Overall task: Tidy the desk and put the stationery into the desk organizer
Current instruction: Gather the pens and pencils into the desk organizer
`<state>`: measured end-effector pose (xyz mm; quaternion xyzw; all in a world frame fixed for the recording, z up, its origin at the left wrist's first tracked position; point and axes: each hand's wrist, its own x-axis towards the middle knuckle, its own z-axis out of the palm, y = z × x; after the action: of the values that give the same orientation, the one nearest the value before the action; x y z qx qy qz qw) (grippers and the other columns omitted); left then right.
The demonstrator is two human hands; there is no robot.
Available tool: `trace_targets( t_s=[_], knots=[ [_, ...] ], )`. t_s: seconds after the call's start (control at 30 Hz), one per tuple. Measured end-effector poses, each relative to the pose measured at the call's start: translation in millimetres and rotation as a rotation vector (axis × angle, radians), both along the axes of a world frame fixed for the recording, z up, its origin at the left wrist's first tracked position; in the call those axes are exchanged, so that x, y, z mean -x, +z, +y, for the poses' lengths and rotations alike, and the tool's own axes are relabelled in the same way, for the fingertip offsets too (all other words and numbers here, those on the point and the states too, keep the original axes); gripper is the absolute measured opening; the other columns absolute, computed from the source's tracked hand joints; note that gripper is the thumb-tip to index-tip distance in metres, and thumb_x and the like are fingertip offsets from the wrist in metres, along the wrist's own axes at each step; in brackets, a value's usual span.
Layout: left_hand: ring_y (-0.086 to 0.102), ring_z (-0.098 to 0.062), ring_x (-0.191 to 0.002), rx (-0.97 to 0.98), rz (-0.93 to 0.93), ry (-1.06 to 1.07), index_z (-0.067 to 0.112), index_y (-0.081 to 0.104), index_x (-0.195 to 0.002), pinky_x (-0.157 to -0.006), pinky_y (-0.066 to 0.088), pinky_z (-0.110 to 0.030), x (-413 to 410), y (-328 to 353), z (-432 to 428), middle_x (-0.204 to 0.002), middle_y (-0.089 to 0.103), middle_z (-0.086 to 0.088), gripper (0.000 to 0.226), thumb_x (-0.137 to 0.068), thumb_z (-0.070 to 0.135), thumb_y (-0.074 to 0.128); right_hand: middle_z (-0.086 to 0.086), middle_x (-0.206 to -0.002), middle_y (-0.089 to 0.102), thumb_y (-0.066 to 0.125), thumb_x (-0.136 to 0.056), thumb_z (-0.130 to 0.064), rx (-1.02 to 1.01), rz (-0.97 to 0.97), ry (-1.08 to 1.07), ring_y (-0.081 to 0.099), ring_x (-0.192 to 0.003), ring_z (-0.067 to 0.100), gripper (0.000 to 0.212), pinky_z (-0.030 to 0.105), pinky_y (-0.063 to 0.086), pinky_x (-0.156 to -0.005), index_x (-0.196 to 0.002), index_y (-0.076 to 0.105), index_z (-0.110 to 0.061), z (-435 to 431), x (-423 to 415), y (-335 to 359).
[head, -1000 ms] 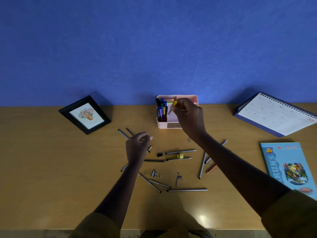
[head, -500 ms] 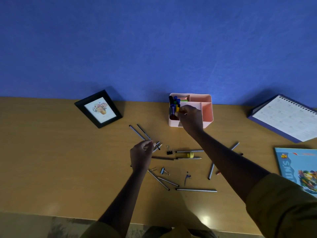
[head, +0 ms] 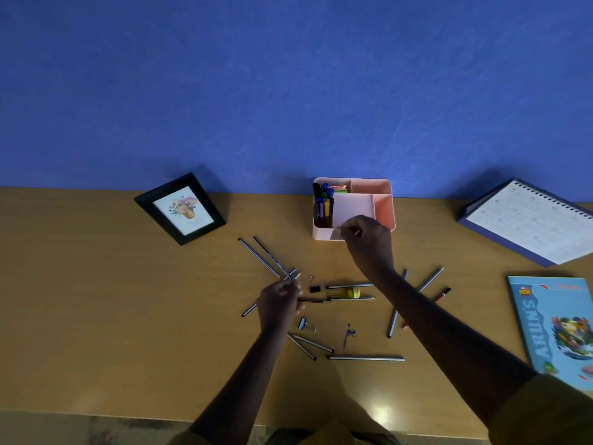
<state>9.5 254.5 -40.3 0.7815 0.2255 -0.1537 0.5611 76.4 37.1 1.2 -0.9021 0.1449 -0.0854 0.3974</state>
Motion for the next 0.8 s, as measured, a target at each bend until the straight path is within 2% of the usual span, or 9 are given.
trace_targets(
  t_s=[0.07, 0.13, 0.2, 0.33, 0.43, 0.53, 0.7, 0.8],
  knots=[
    [0.079, -0.021, -0.068, 0.038, 0.029, -0.051, 0.022, 0.077, -0.102, -0.058, 0.062, -0.029, 6, 1, -12, -0.091, 0.081, 0.002, 0.006, -0.101, 0.021, 0.072, -0.004, -0.107, 0.076, 0.077, -0.097, -0.026, -0.009, 0.022, 0.006, 0.069, -0.096, 0.005, 0.014, 0.026, 0.061, -0.084, -0.103, 0.074, -0.015, -6, 23, -5],
    [0.08, -0.022, -0.071, 0.078, 0.062, -0.104, 0.019, 0.078, -0.106, -0.057, 0.06, -0.026, 11, 1, -24, -0.095, 0.081, 0.001, 0.009, -0.1, 0.019, 0.071, -0.008, -0.092, 0.075, 0.077, -0.097, -0.025, -0.027, 0.071, 0.012, 0.069, -0.082, 0.002, 0.007, 0.026, 0.059, -0.073, -0.098, 0.075, -0.018, -11, 46, -12],
    [0.08, -0.02, -0.072, 0.101, 0.079, -0.149, 0.018, 0.077, -0.111, -0.059, 0.062, -0.027, 15, 1, -36, -0.099, 0.081, -0.001, 0.012, -0.101, 0.019, 0.072, -0.01, -0.087, 0.073, 0.076, -0.098, -0.023, -0.04, 0.131, 0.02, 0.068, -0.078, 0.001, 0.005, 0.027, 0.057, -0.07, -0.094, 0.074, -0.02, -15, 68, -23],
    [0.08, -0.016, -0.073, 0.083, 0.091, -0.142, 0.016, 0.078, -0.114, -0.065, 0.066, -0.033, 19, 0, -54, -0.102, 0.078, 0.001, 0.015, -0.101, 0.018, 0.071, -0.009, -0.089, 0.074, 0.071, -0.1, -0.013, -0.015, 0.206, 0.045, 0.068, -0.078, 0.001, 0.007, 0.032, 0.063, -0.068, -0.095, 0.073, -0.018, -18, 102, -47],
    [0.079, -0.015, -0.073, 0.07, 0.102, -0.115, 0.015, 0.077, -0.117, -0.068, 0.066, -0.037, 19, -1, -61, -0.103, 0.077, 0.002, 0.017, -0.102, 0.016, 0.069, -0.003, -0.097, 0.075, 0.074, -0.098, -0.013, -0.001, 0.257, 0.05, 0.07, -0.083, 0.005, 0.007, 0.025, 0.059, -0.067, -0.105, 0.073, -0.014, -16, 115, -57],
    [0.079, -0.014, -0.074, 0.059, 0.102, -0.11, 0.013, 0.076, -0.12, -0.067, 0.066, -0.034, 18, -2, -64, -0.107, 0.077, -0.001, 0.02, -0.102, 0.015, 0.068, -0.003, -0.1, 0.073, 0.074, -0.098, -0.01, -0.017, 0.287, 0.034, 0.066, -0.082, 0.0, 0.013, 0.016, 0.051, -0.066, -0.11, 0.072, -0.012, -11, 120, -59],
    [0.079, -0.013, -0.073, 0.056, 0.107, -0.079, 0.01, 0.074, -0.122, -0.064, 0.065, -0.029, 18, -3, -65, -0.112, 0.077, -0.006, 0.022, -0.102, 0.012, 0.068, -0.006, -0.101, 0.073, 0.072, -0.098, -0.009, -0.051, 0.302, -0.01, 0.064, -0.082, -0.004, 0.012, 0.015, 0.05, -0.066, -0.11, 0.072, -0.013, -7, 120, -56],
    [0.079, -0.014, -0.076, 0.068, 0.103, -0.05, 0.011, 0.075, -0.123, -0.069, 0.067, -0.035, 18, -2, -66, -0.112, 0.078, -0.007, 0.023, -0.101, 0.013, 0.068, -0.004, -0.1, 0.075, 0.07, -0.1, -0.01, -0.071, 0.264, -0.014, 0.067, -0.082, -0.001, 0.011, 0.018, 0.053, -0.067, -0.11, 0.073, -0.013, -7, 120, -52]
  ],
)
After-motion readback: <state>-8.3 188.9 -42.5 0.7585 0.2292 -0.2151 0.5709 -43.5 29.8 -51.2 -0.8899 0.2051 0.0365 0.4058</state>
